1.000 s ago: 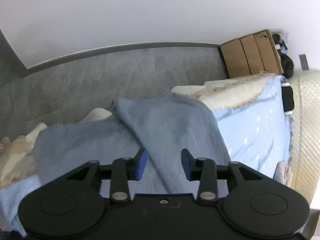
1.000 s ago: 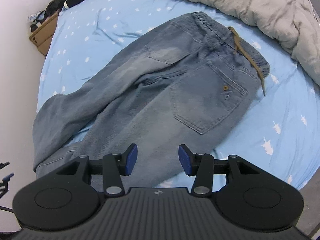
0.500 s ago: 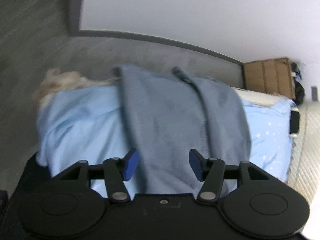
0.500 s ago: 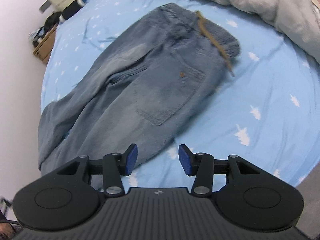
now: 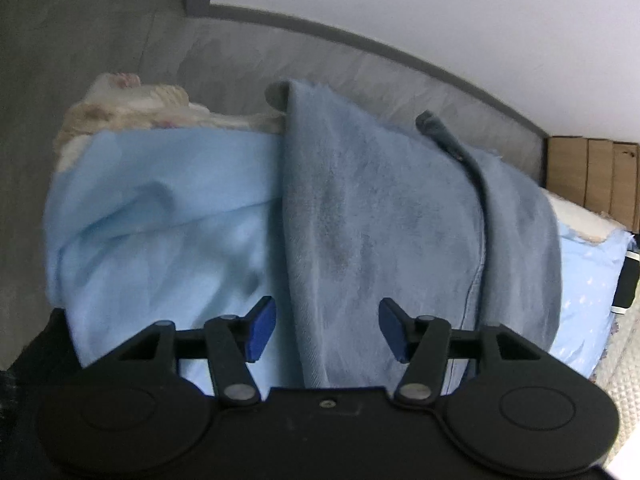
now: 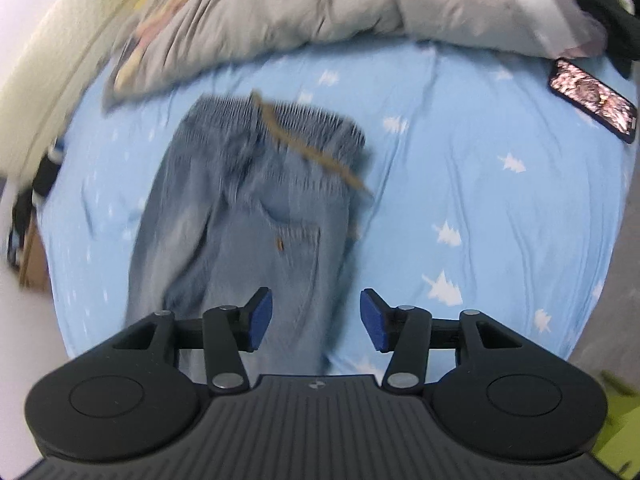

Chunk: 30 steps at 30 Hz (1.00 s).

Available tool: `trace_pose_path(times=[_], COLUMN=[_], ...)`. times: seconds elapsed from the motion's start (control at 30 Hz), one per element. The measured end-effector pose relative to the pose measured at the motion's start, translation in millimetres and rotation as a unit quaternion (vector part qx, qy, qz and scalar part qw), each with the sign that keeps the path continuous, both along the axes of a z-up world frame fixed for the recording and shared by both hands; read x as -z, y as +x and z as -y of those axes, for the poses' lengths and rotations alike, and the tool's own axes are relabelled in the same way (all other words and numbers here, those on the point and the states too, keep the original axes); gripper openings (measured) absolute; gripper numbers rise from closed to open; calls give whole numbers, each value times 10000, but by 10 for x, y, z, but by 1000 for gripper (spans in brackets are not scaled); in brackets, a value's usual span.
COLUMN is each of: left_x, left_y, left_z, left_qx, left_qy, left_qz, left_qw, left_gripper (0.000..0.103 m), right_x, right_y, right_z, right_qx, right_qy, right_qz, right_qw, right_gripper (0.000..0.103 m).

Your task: Fold clothes

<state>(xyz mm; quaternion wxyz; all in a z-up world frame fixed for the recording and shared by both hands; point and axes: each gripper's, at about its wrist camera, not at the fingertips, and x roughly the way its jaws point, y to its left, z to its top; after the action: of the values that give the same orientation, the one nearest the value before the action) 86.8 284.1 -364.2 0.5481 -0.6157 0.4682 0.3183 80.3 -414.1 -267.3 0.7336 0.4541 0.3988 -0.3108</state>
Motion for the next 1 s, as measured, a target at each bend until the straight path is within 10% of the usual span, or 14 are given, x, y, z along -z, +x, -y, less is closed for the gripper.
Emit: trace_pose_path(times=[0.17,0.4,0.67,0.87,1.0], left_x=[30,-61,-441,-594,-722], left_y=[124,283,410,632,850], left_z=[41,212,356,415,392], left_qx=[36,368,343,44,-228], left_qy=[95,542,1255,1420,1457], left_qz=[-68,-169,-386,-396,-90], left_qw=[9999,9977,9908,9891,9890], left_gripper=[46,4,1,1,1], right_x=[41,549,1219,1114,679], right_y=[251,658,890,960,1090], right_z=[111,481,861,854,909], right_qx=[154,107,921,1568,1468], right_qy=[-81,119,706,875,721], right_qz=[-18,-285,-540,-460,197], right_qw=[9998,9995,9918,9827,9863], right_gripper=[60,62,61,16,12])
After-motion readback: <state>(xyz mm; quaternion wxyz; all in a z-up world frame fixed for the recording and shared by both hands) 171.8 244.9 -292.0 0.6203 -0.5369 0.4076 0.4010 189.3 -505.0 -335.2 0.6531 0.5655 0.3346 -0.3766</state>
